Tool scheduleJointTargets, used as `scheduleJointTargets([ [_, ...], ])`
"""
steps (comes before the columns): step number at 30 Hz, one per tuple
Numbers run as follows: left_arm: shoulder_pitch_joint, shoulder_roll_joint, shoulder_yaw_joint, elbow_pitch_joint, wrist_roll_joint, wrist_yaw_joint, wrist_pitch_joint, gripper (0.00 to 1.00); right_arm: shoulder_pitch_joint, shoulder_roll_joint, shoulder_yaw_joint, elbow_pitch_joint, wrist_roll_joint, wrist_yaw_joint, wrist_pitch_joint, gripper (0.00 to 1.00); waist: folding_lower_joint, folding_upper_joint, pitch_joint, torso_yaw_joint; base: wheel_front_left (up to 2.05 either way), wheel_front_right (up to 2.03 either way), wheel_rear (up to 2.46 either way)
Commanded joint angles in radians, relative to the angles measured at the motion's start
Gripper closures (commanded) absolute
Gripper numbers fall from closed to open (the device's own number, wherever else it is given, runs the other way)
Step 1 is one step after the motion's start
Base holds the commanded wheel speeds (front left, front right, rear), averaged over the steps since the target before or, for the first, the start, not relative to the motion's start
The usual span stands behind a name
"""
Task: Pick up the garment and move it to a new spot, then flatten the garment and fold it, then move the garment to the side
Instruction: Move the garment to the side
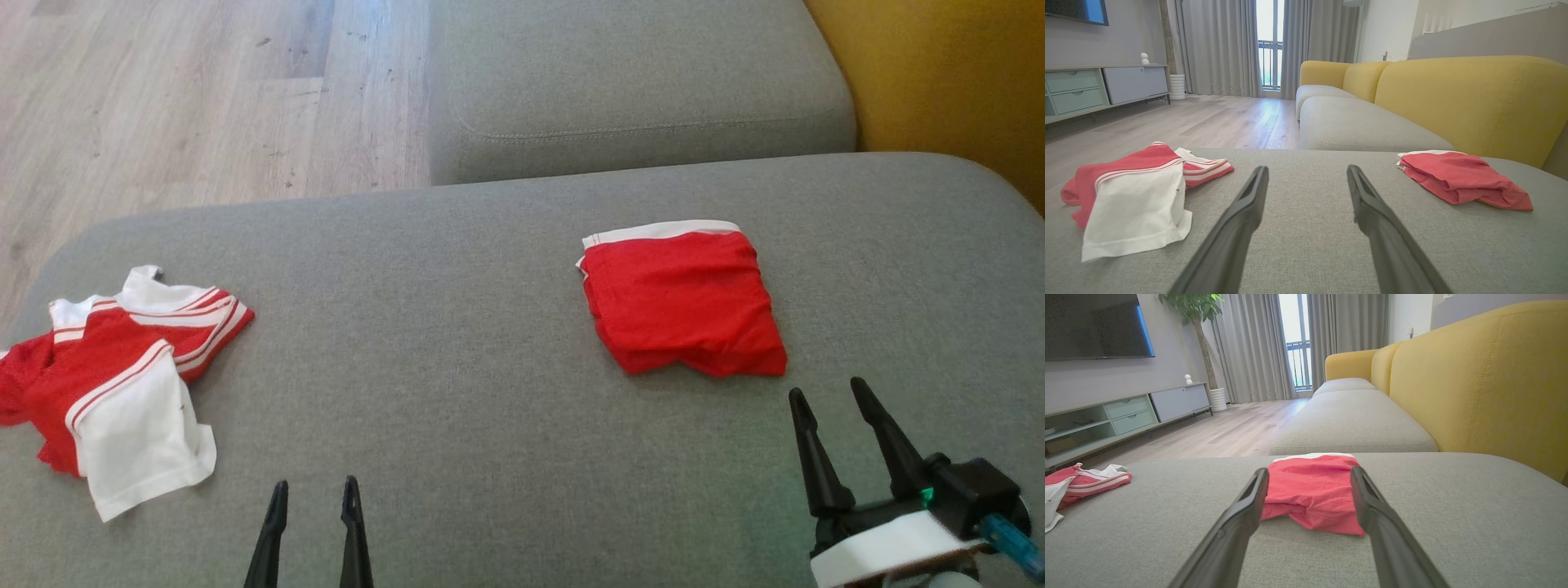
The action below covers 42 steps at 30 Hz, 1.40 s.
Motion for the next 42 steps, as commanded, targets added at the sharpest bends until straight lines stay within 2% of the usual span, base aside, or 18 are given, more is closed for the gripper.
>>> scheduleJointTargets([
  [1, -0.032, -0.005, 0.031, -0.032, 0.011, 0.000, -0.005, 0.00, -0.010, -0.010, 0.022, -0.021, 0.001, -0.001, -0.012, 0.00, 0.0000, 0.0000, -0.001, -0.001, 0.00, 0.00, 0.00],
  [19, -0.038, -0.005, 0.025, -0.024, 0.026, -0.002, -0.005, 0.00, -0.018, -0.006, 0.026, 0.009, 0.020, -0.001, -0.012, 0.00, 0.0000, 0.0000, 0.002, -0.007, 0.00, 0.00, 0.00],
  [29, -0.055, -0.005, 0.015, -0.023, 0.033, -0.002, -0.005, 0.00, -0.029, -0.016, 0.022, 0.016, 0.034, -0.001, -0.012, 0.00, 0.0000, 0.0000, 0.048, 0.011, 0.00, 0.00, 0.00],
  [37, -0.105, -0.005, -0.003, -0.025, 0.039, -0.010, -0.005, 0.00, -0.152, -0.075, 0.045, 0.102, 0.095, -0.001, -0.010, 0.00, 0.0000, 0.0000, 0.168, 0.025, 0.00, 0.00, 0.00],
  [42, -0.160, -0.005, -0.015, -0.020, 0.041, -0.018, -0.005, 0.00, -0.292, -0.136, 0.059, 0.178, 0.207, -0.001, 0.087, 0.00, 0.0000, 0.0000, 0.243, 0.034, 0.00, 0.00, 0.00],
])
